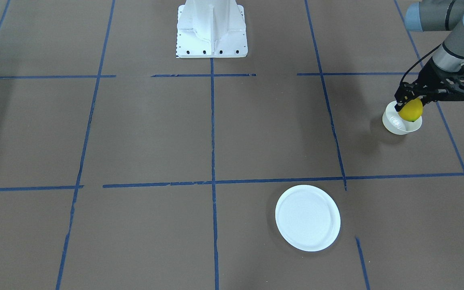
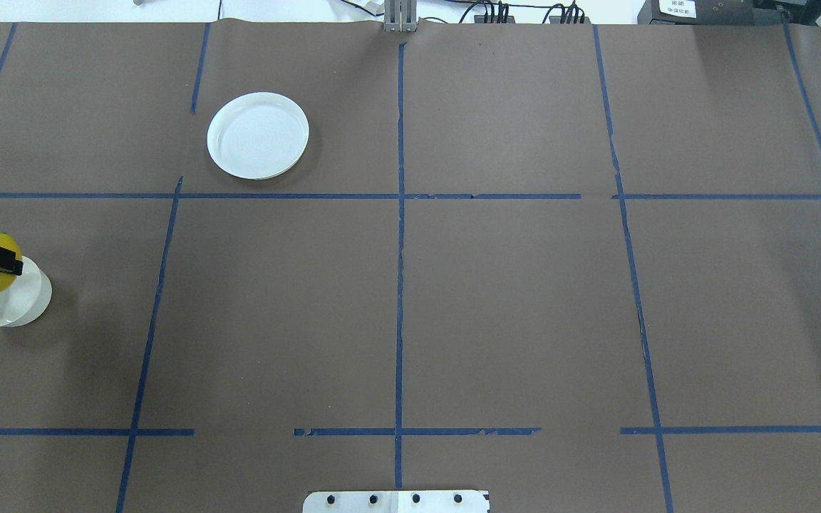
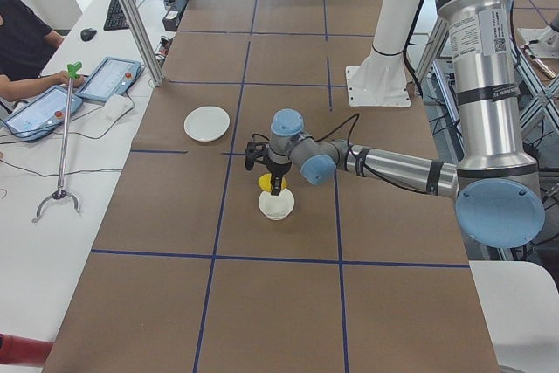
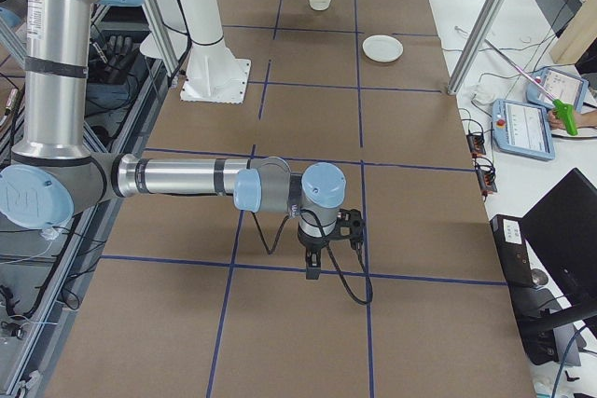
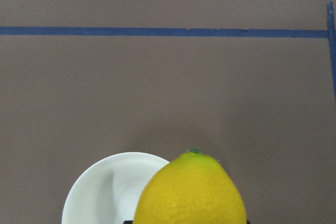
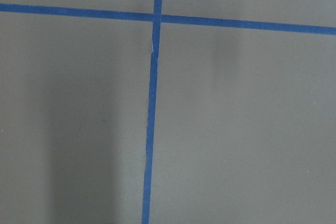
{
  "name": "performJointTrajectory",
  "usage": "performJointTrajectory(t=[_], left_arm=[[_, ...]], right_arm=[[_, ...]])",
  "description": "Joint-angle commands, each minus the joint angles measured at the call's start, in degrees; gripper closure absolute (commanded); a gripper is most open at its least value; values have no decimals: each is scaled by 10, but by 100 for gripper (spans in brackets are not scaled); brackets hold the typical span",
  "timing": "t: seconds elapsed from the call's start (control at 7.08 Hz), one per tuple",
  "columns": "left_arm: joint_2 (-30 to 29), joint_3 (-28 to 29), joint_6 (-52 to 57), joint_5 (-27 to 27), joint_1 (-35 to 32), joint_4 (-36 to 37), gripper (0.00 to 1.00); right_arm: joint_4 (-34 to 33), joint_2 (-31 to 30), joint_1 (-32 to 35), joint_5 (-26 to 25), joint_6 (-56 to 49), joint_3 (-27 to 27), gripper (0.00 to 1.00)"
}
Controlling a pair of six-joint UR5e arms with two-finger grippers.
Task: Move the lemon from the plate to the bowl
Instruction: 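Lower the lemon into the white bowl and open the left gripper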
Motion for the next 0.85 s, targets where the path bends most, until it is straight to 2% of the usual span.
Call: performJointTrajectory(t=[0.0, 0.14, 0.28, 0.71], left_arm=[[4, 33, 0, 0, 5, -33, 100], [4, 40, 2, -1, 6, -35, 100], [2, 41, 5, -7, 5, -36, 1], [0, 30, 6, -12, 5, -35, 0]], right_arm=[[0, 0, 0, 0, 0, 0, 0], [0, 0, 0, 0, 0, 0, 0], [0, 0, 0, 0, 0, 0, 0], [0, 0, 0, 0, 0, 0, 0]])
